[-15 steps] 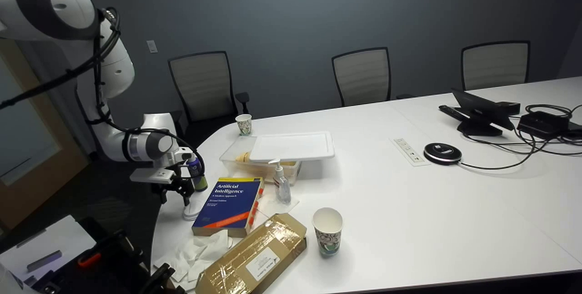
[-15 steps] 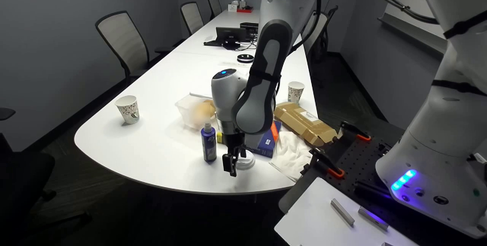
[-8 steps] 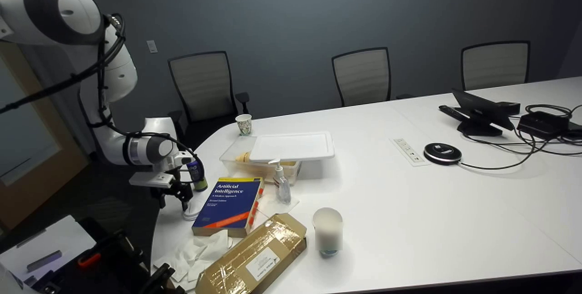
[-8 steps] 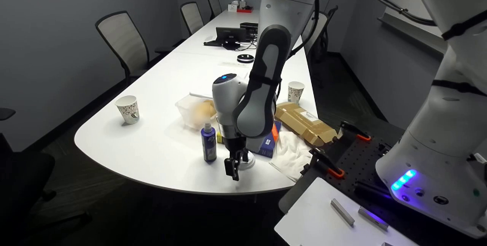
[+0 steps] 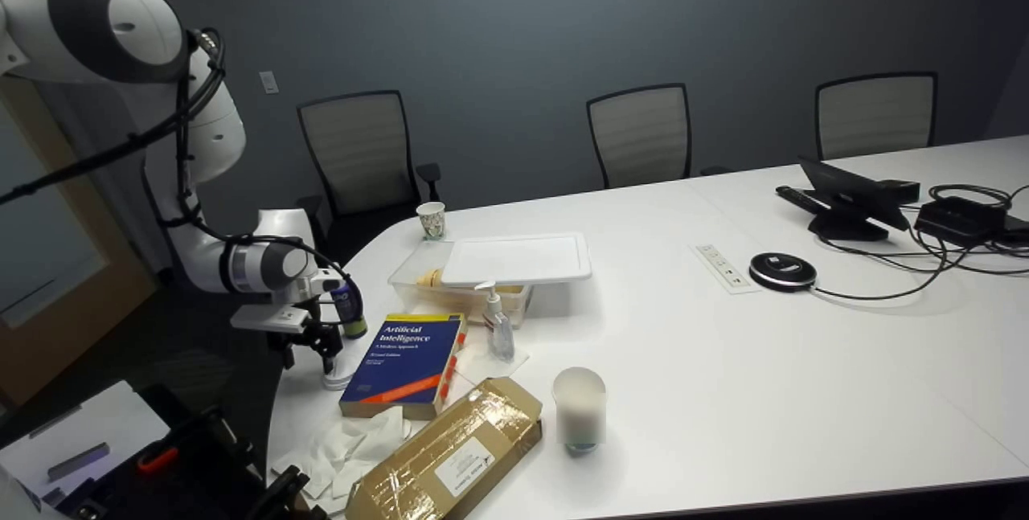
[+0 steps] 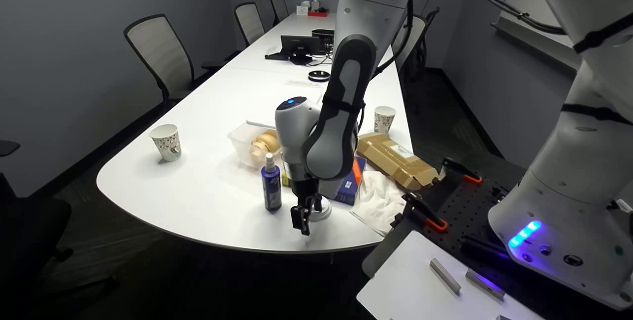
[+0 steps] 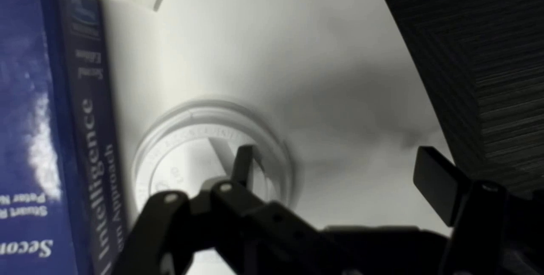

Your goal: Move the white plastic lid to the right

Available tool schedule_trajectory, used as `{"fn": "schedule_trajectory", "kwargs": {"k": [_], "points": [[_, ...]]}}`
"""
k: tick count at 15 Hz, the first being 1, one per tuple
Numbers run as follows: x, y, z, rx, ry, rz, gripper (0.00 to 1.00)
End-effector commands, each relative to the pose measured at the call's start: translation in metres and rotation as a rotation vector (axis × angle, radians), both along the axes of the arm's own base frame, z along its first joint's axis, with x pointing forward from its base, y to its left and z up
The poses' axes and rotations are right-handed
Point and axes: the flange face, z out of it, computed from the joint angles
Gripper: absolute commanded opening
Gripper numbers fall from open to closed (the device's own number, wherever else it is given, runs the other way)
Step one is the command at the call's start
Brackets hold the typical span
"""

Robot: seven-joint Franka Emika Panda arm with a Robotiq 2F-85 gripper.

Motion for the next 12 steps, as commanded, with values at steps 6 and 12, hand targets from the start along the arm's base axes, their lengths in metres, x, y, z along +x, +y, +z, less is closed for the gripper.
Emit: {"fn": "schedule_trajectory", "kwargs": {"k": [6,12], "points": [[0.009,-0.001,0.001,0.002,0.011,0.003,0.97],[0.012,-0.002,-0.007,0.005,0.007,0.022,0.95]]}}
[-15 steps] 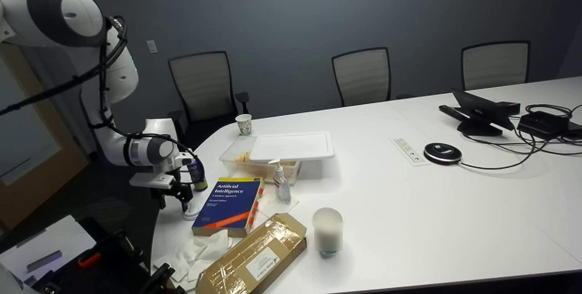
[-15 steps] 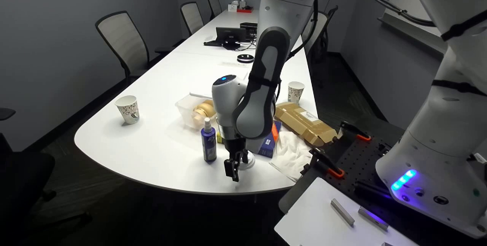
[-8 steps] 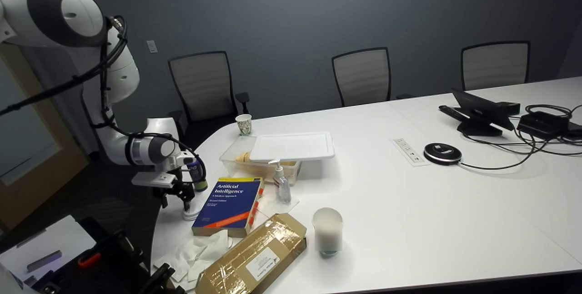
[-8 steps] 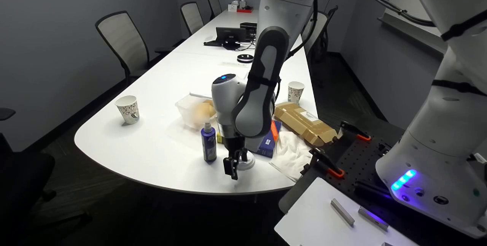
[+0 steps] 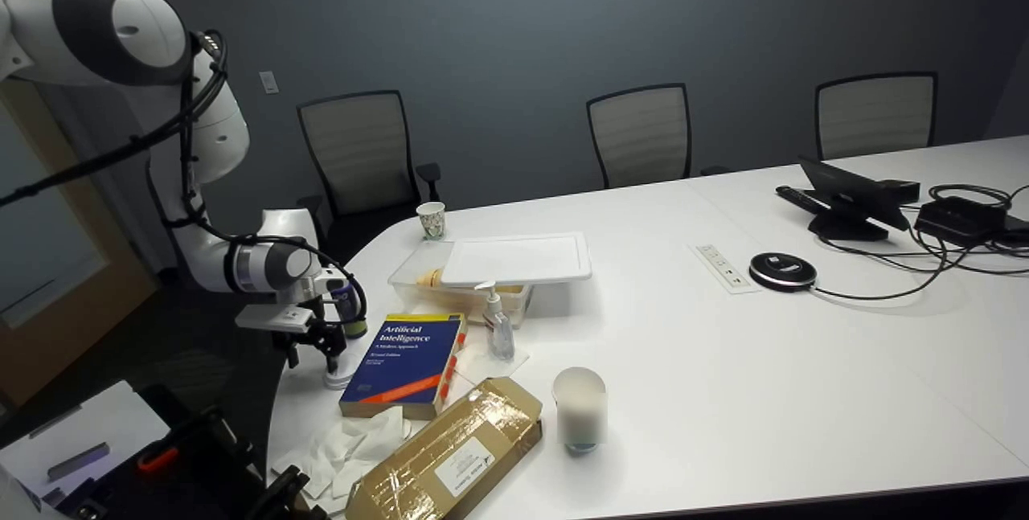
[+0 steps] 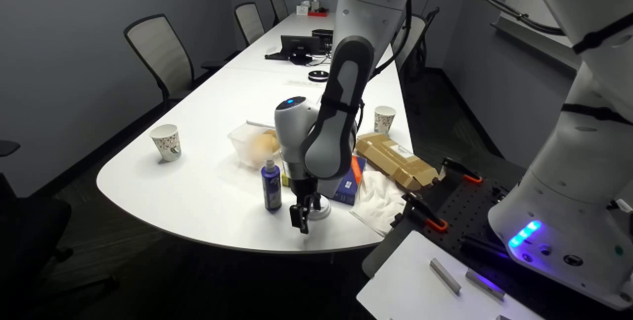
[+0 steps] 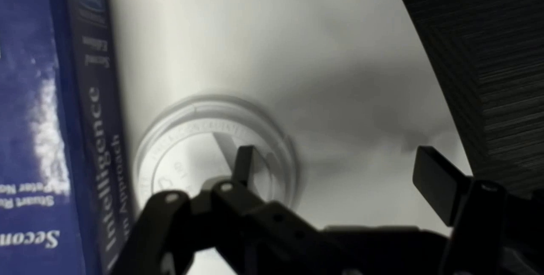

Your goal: Move the white plastic lid to the right

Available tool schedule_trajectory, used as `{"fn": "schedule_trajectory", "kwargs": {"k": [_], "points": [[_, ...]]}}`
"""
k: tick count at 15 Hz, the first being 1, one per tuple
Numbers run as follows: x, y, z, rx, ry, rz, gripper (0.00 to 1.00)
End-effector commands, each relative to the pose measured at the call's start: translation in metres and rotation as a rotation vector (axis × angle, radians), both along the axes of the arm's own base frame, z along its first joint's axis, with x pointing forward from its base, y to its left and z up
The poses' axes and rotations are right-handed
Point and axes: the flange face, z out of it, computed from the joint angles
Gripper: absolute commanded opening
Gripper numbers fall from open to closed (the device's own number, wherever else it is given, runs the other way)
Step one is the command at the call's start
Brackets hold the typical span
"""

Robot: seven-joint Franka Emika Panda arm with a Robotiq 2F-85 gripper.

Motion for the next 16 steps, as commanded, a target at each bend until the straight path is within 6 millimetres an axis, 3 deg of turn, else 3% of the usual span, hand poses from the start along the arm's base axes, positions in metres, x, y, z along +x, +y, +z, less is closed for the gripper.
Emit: {"fn": "schedule_trajectory", "kwargs": {"k": [1,5,6,8,16], "points": [[0.0065,0.0005,-0.0062,0.004,0.014,0.029,0.94],[0.0080,0.0005,-0.0098,0.006,0.017,0.037,0.89],[0.0082,0.0005,-0.0095,0.006,0.016,0.036,0.67],[0.0080,0.0004,-0.0091,0.005,0.011,0.034,0.62],[0.0052,-0.0008,-0.0092,0.001,0.005,0.027,0.01]]}}
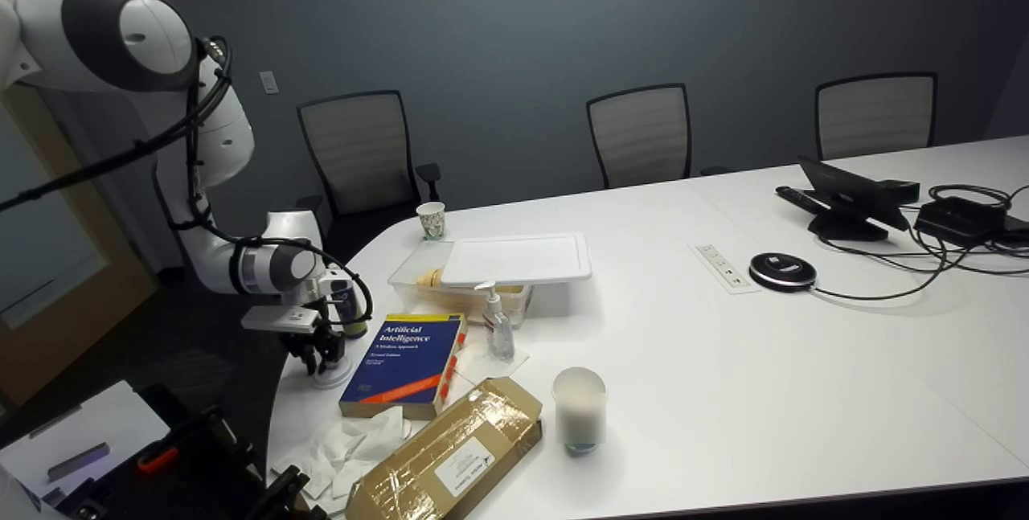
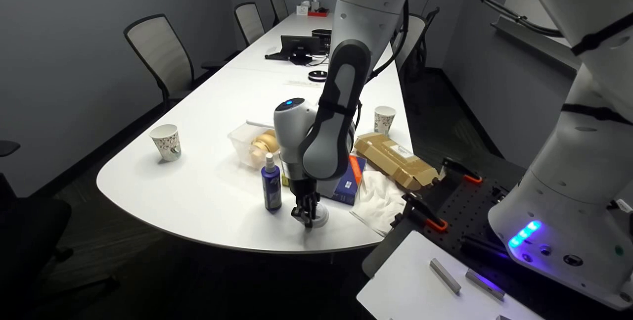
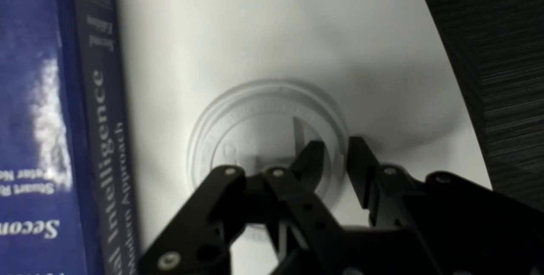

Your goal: Move the white plastic lid to the right

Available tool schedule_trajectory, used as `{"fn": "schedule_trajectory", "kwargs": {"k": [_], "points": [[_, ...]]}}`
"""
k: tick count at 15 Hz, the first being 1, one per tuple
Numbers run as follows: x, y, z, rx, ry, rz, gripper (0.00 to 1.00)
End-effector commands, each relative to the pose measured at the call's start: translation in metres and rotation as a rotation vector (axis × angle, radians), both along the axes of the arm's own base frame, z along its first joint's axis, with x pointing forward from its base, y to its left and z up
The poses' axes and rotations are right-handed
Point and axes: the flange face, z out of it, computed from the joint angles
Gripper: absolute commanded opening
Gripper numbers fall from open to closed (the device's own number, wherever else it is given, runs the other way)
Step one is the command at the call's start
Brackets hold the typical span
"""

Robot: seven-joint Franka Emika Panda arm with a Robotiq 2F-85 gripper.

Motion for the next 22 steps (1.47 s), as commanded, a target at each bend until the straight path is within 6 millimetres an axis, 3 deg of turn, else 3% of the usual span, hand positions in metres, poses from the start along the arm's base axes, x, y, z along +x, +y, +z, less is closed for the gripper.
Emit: {"fn": "schedule_trajectory", "kwargs": {"k": [1,8,13,16,19,22], "points": [[-0.001,0.001,-0.003,-0.001,0.007,0.008,0.00],[-0.003,0.002,0.012,-0.005,-0.008,0.005,0.02],[-0.003,-0.002,0.048,-0.009,-0.040,-0.016,0.02],[-0.003,-0.009,0.082,-0.009,-0.078,-0.024,0.02],[0.010,-0.030,0.117,-0.023,-0.136,-0.051,0.02],[0.033,-0.074,0.145,-0.045,-0.198,-0.108,0.02]]}}
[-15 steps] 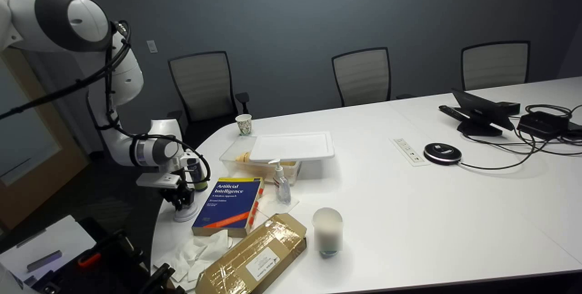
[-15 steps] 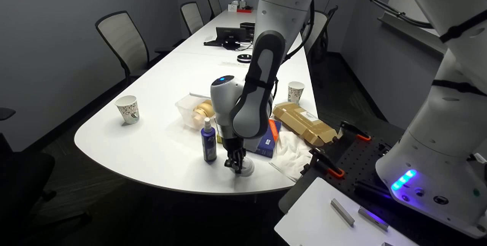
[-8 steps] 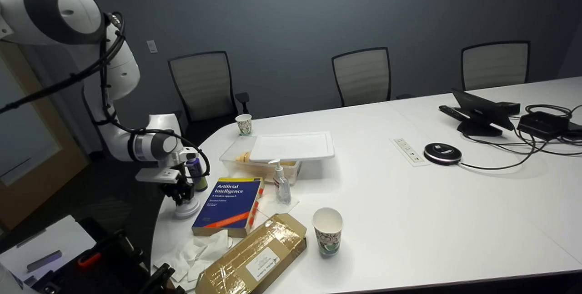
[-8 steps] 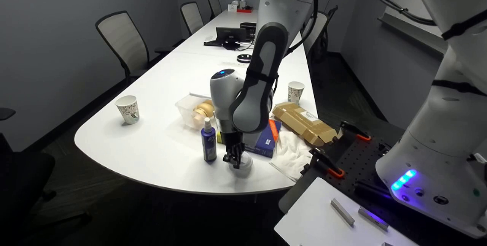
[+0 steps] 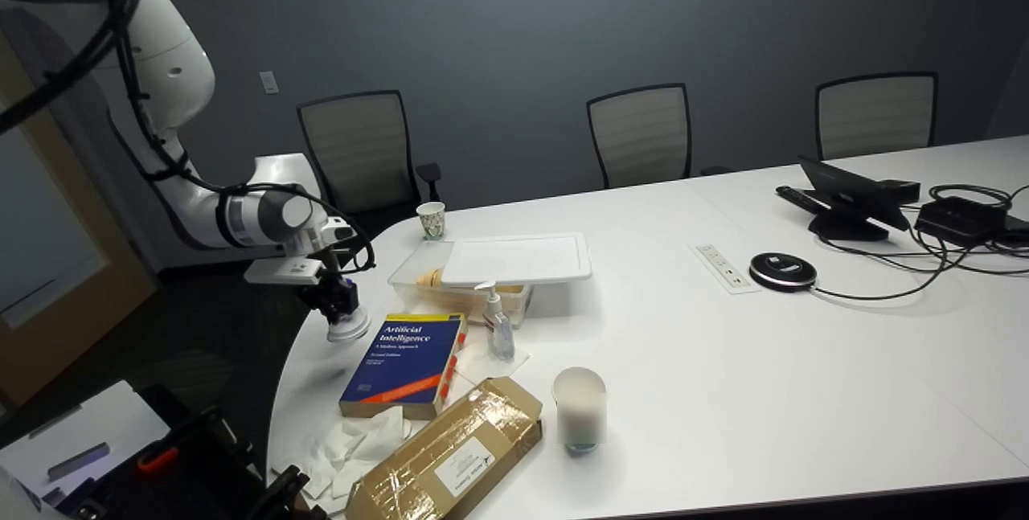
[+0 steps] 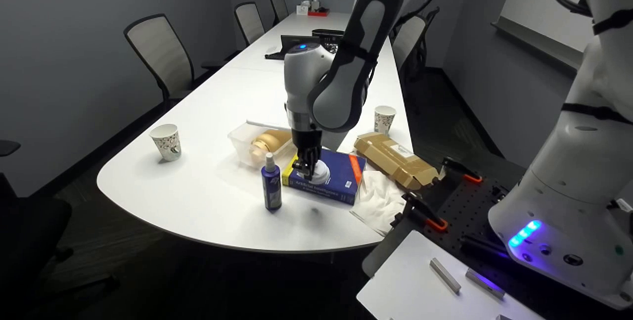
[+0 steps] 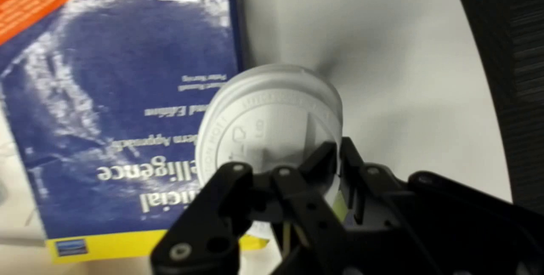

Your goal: Move the white plastic lid to the right

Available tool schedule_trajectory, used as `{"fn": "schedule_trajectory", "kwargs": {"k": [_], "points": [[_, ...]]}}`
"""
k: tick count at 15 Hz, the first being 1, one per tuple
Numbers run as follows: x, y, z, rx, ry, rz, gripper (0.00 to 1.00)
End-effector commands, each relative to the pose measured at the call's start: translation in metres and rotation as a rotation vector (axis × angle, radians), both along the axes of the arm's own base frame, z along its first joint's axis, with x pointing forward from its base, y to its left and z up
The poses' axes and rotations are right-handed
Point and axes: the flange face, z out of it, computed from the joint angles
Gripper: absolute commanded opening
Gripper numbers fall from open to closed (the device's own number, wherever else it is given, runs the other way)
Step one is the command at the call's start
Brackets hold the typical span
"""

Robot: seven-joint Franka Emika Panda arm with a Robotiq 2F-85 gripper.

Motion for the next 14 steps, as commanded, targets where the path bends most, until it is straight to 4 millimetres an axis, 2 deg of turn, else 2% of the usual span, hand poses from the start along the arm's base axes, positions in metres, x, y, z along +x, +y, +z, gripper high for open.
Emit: {"fn": "schedule_trajectory", "kwargs": {"k": [1,4,8,11,14], "points": [[0.014,-0.053,0.041,-0.036,-0.056,-0.075,0.02],[0.039,-0.112,0.061,-0.063,-0.089,-0.147,0.02],[0.058,-0.189,0.083,-0.073,-0.111,-0.255,0.02],[0.069,-0.236,0.094,-0.074,-0.123,-0.308,0.02],[0.086,-0.276,0.094,-0.080,-0.142,-0.336,0.02]]}}
